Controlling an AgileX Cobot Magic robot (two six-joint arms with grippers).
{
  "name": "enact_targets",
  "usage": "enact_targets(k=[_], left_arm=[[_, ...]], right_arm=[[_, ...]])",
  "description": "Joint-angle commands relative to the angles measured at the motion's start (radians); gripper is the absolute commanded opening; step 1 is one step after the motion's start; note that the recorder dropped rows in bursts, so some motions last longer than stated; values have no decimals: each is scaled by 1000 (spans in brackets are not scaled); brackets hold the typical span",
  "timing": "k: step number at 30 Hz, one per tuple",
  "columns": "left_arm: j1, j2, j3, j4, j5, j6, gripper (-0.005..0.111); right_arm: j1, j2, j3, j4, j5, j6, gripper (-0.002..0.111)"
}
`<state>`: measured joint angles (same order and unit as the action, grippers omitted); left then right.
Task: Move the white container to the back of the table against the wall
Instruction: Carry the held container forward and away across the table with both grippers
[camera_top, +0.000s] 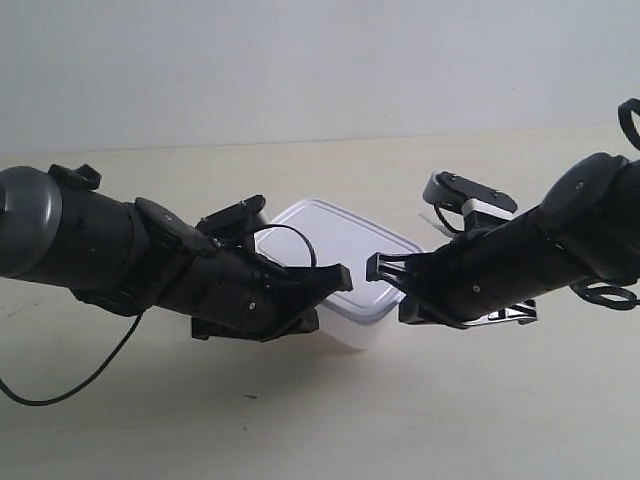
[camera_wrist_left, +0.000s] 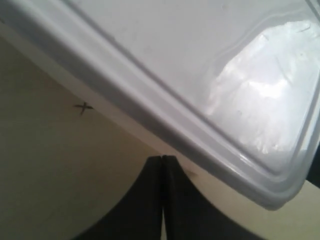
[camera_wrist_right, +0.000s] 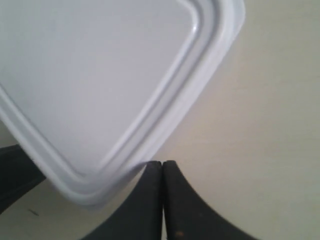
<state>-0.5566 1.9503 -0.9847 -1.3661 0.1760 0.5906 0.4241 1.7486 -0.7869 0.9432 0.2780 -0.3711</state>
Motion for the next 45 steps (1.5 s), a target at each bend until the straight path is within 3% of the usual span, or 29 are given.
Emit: enact_targets(k=[1,19,34,45], left_arm=[[2,1,-7,2,16,12,0],[2,-37,3,73,64,22,0],[60,-37,3,75,-2,36,0],[74,28,-99,81,13,61,0]], right_arm=[[1,33,-21,-22,-29,-4,0],[-6,137,-217,-24,-34,16,0],[-54,253,-376,-28,-17,59,0],[-60,289,-450,-66,-10,81,0]])
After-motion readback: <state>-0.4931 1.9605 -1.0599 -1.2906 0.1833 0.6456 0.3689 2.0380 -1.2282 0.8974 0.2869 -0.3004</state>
